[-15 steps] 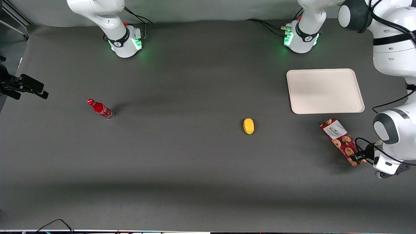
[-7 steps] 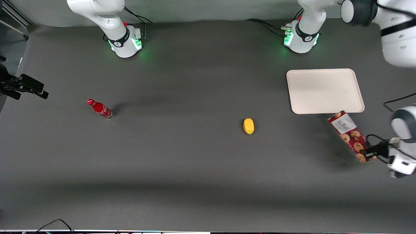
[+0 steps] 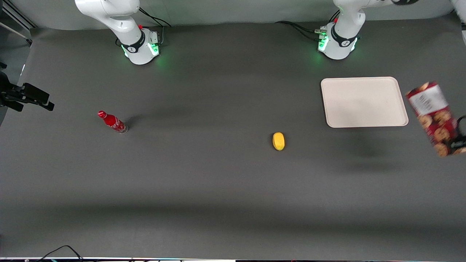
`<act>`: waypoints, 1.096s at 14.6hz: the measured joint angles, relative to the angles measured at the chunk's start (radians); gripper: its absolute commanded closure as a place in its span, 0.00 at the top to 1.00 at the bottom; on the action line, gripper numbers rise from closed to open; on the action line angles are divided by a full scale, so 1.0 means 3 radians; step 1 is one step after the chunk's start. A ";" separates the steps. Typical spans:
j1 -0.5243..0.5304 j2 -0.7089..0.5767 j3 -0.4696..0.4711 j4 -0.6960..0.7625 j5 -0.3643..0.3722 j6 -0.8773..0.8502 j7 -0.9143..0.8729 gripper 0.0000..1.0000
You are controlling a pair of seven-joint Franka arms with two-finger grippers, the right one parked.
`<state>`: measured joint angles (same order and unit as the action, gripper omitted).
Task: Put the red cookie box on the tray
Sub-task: 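Lift the cookie box upright with the left gripper toward the tray, then lower the held cookie box onto the tray's corner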
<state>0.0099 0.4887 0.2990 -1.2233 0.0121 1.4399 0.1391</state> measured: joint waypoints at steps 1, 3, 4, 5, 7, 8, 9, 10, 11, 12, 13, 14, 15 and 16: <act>0.0002 -0.0111 0.0039 -0.0047 0.0129 -0.0154 0.0216 0.00; 0.0011 -0.0384 0.0099 -0.0349 0.0343 -0.0289 0.0501 0.00; 0.0015 -0.0553 0.0112 -0.0604 0.0433 -0.0283 0.0560 0.00; 0.0017 -0.0733 0.0117 -0.0905 0.0508 -0.0224 0.0595 0.00; 0.0019 -0.1085 0.0134 -0.1605 0.0574 0.0133 0.0608 0.00; 0.0019 -0.1218 0.0161 -0.1965 0.0597 0.0396 0.0610 0.00; 0.0020 -0.1312 0.0202 -0.2324 0.0662 0.0709 0.0612 0.00; 0.0020 -0.1366 0.0256 -0.2663 0.0718 0.1058 0.0615 0.00; 0.0021 -0.1379 0.0313 -0.2971 0.0739 0.1424 0.0620 0.00; 0.0021 -0.1368 0.0367 -0.3248 0.0750 0.1787 0.0622 0.00; 0.0021 -0.1347 0.0414 -0.3497 0.0762 0.2126 0.0623 0.00; 0.0021 -0.1316 0.0452 -0.3708 0.0769 0.2424 0.0623 0.00; 0.0021 -0.1279 0.0477 -0.3875 0.0772 0.2685 0.0623 0.00; 0.0021 -0.1232 0.0502 -0.4009 0.0773 0.2928 0.0623 0.00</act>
<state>0.0162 0.1193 0.4497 -2.4261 0.2440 2.3184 0.3261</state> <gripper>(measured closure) 0.714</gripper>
